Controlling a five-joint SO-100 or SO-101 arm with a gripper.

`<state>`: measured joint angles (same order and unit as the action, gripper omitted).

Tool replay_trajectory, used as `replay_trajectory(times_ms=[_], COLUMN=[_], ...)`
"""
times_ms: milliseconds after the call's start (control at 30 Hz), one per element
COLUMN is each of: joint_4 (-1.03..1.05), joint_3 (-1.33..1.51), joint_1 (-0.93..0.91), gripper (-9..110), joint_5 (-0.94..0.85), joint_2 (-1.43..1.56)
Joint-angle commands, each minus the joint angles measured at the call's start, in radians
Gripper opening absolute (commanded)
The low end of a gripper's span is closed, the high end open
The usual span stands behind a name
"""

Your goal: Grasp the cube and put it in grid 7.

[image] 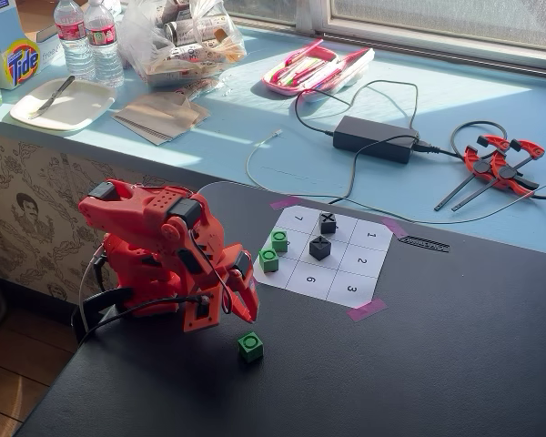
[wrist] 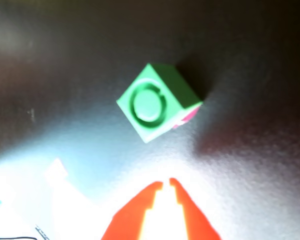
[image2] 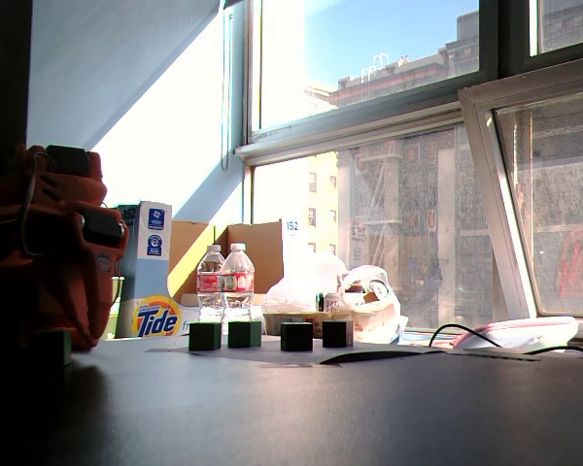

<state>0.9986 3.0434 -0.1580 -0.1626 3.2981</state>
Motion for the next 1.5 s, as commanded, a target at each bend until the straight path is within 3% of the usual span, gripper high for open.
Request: replay_trajectory(times_ms=[0, 1467], joint_4=[-0.014, -0.020], joint_3=[0.025, 0.009], joint_1=[0.005, -0.015], gripper=[0, 0], joint_5=[-0.009, -0.029], joint_2=[0.003, 0.003])
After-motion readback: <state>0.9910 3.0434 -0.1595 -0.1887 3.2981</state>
